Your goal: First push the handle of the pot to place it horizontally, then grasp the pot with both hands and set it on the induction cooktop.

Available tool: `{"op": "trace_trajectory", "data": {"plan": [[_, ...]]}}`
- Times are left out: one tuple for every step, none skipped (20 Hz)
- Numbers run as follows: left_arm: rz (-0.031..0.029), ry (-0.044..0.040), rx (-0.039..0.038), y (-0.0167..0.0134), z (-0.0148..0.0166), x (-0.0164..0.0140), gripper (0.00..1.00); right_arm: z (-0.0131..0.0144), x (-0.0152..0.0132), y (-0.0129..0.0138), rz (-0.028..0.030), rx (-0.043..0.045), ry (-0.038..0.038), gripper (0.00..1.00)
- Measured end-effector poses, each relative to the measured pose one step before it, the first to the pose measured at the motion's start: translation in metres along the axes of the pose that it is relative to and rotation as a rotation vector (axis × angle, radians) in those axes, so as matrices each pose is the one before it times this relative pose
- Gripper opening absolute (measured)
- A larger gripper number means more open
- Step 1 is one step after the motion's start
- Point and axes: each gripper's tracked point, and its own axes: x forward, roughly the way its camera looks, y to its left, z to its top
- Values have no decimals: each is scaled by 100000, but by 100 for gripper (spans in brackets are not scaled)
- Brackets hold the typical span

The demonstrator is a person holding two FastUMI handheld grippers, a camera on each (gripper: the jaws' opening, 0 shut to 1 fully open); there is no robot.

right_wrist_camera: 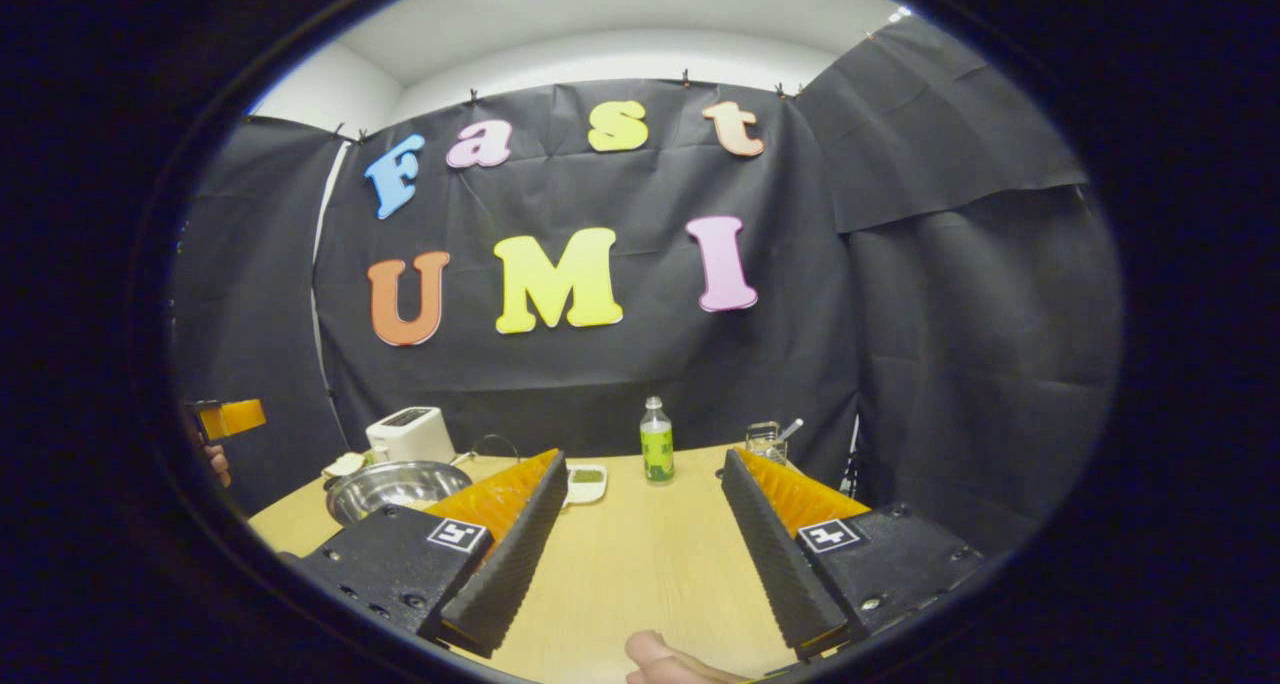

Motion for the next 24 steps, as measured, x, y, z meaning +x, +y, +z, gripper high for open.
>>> {"op": "trace_trajectory", "data": {"plan": [[-932,-874,264,-537,590,-579,95,614,-812,-506,-345,-493,-1020,98],[-1007,-808,378,-564,482,-668,95,611,-896,-473,-323,-851,-751,98],[-1280,-723,493,-734,627,-746,95,601,-900,-401,-533,-881,-766,96],[-1340,-964,744,-751,658,-619,95,1002,-1001,-366,-380,-875,-1961,97],[-677,-627,629,-495,561,-543,95,1035,-979,-329,-307,-684,-2222,97],[-627,-824,580,-635,697,-589,95,619,-983,-269,-60,-688,-1569,96],[-1037,-559,114,-782,355,-705,95,596,-912,-284,-170,-134,-1114,97],[-1049,-304,-278,-807,496,-675,95,355,-1012,-253,-294,-35,-169,96],[-1186,-590,-386,-839,582,-655,95,243,-761,-329,-410,140,-357,96],[-1567,-394,148,-825,376,-687,95,351,-772,-282,-238,-320,-352,96],[-974,-336,409,-792,304,-678,95,398,-681,-396,-350,-163,-699,97],[-100,-749,669,-471,262,-643,95,119,-304,-252,-159,-192,-874,96],[-133,-824,831,-458,421,-439,95,-16,100,-154,38,578,-796,96],[200,-581,711,-364,55,-491,95,170,-262,-377,-200,789,-325,96],[11,-928,-143,-493,76,-536,95,-152,-433,-516,-575,415,-274,97],[-554,-657,-728,-591,-23,-486,95,-11,-315,-560,-812,149,-244,97],[-931,-169,-803,-684,-390,-48,95,-184,-215,-397,-476,-270,-67,97],[-856,208,-171,-657,-275,-216,95,-267,-136,-267,-356,-573,209,98],[-367,-261,481,-239,-93,-167,95,-391,-26,-240,6,-275,415,97],[-200,-272,1025,-216,-23,-157,95,-205,-151,0,751,194,253,97],[-324,129,1281,-173,-293,-98,95,-94,-20,-38,410,365,220,97],[-203,310,965,-227,-239,-123,95,-237,50,-351,-336,238,490,97],[-371,-67,611,-384,-19,-161,95,-53,37,-154,-152,384,95,97],[-1001,-90,519,-350,-29,-79,95,11,-61,-19,56,296,-185,97]]}}
